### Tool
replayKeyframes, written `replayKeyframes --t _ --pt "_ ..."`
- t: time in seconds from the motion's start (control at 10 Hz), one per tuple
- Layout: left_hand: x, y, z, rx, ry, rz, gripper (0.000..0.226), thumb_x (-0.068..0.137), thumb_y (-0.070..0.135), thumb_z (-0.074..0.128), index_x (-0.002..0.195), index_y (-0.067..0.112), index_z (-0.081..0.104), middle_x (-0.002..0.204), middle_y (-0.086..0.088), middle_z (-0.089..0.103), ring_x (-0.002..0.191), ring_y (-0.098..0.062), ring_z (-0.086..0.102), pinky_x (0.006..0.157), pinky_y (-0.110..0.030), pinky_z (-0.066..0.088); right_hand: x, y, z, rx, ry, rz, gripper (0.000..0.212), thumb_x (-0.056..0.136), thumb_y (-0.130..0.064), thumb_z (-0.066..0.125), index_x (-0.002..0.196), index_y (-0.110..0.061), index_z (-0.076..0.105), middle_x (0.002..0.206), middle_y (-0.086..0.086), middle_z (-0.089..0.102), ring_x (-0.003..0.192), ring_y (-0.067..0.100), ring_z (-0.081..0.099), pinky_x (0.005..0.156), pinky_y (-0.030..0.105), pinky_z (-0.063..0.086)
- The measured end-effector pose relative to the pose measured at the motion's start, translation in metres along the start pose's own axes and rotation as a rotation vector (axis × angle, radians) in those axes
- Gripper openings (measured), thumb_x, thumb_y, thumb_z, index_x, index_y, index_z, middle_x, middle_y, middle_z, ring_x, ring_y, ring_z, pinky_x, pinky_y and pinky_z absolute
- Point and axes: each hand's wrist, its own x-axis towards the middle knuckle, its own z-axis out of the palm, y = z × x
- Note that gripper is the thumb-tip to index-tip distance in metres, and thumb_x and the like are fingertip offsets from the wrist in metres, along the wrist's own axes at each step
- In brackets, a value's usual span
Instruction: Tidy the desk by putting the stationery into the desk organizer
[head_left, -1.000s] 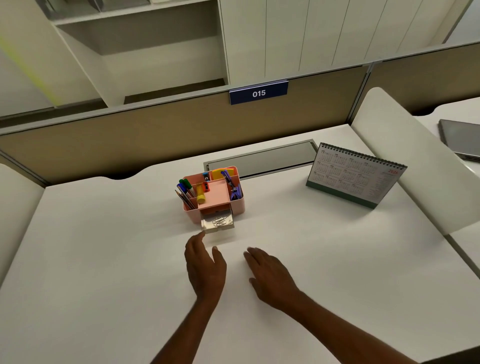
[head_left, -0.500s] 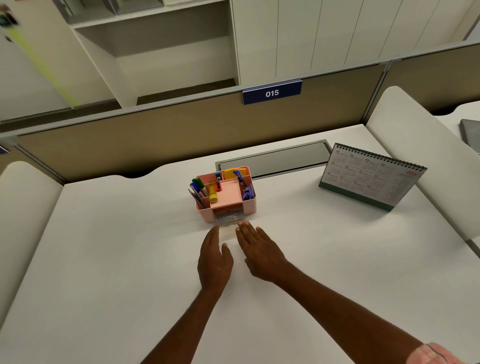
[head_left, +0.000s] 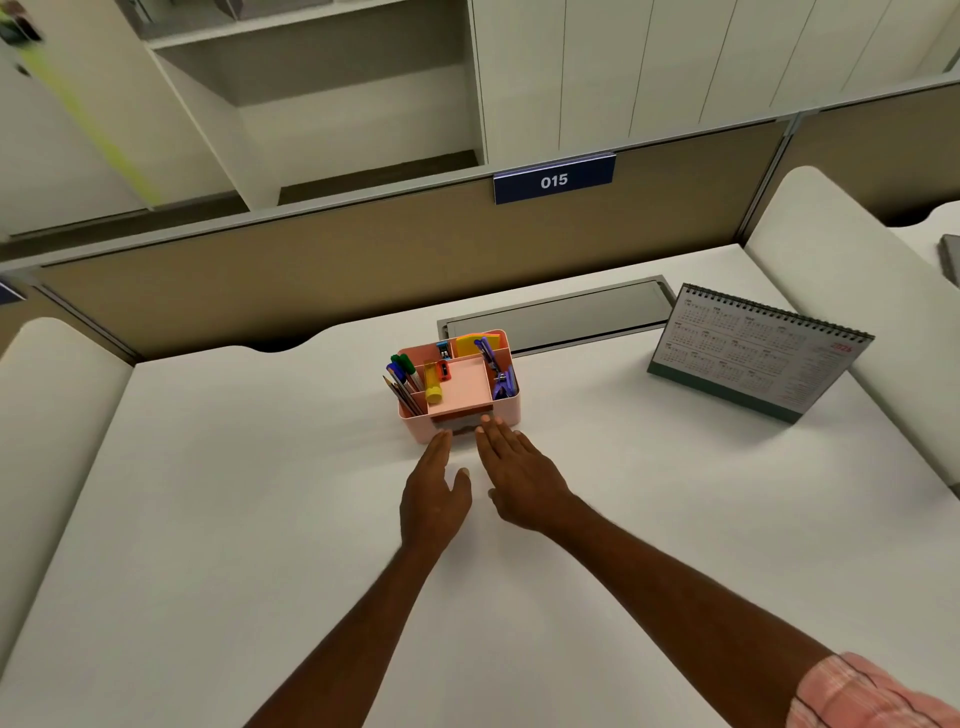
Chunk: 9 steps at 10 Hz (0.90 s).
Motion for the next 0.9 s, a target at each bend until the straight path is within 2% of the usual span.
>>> replayKeyframes --t 0.4,0.6,0.8,0.9 --pt "0.018 -0.001 0.000 0.023 -0.013 0.029 0.067 0.101 0.025 0.068 0.161 0.020 0.039 0.165 0.000 0.041 0.150 -0.022 0.044 0.117 -0.037 0.042 0.012 0.004 -0.003 -0.017 -0.019 0.029 0.091 0.098 -0.025 0.068 0.163 -0.010 0.006 0.172 0.010 0.002 0.159 0.028 0.001 0.126 0.042 0.010" --pt "0.015 0.002 0.001 0.011 -0.027 -0.021 0.070 0.100 0.027 0.069 0.162 0.023 0.035 0.166 0.001 0.038 0.150 -0.023 0.044 0.117 -0.038 0.043 0.011 0.003 -0.004 -0.013 -0.021 0.034 0.091 0.098 -0.024 0.068 0.163 -0.012 0.006 0.172 0.009 0.003 0.159 0.028 0.001 0.125 0.042 0.012" --pt "0.018 0.009 -0.002 0.124 -0.192 -0.204 0.080 0.101 0.050 0.061 0.165 0.025 0.020 0.169 -0.004 0.033 0.152 -0.030 0.040 0.117 -0.045 0.042 0.007 0.008 -0.019 -0.004 -0.023 0.029 0.092 0.098 -0.024 0.068 0.163 -0.011 0.006 0.172 0.010 0.004 0.159 0.028 0.003 0.126 0.043 0.015" --pt "0.020 0.012 -0.006 0.218 -0.271 -0.248 0.077 0.101 0.058 0.057 0.163 0.023 0.028 0.167 -0.005 0.038 0.150 -0.030 0.043 0.117 -0.046 0.042 0.002 0.012 -0.035 -0.004 -0.080 0.022 0.088 0.099 -0.025 0.067 0.163 -0.011 0.008 0.172 0.009 0.007 0.159 0.028 0.008 0.125 0.042 0.019"
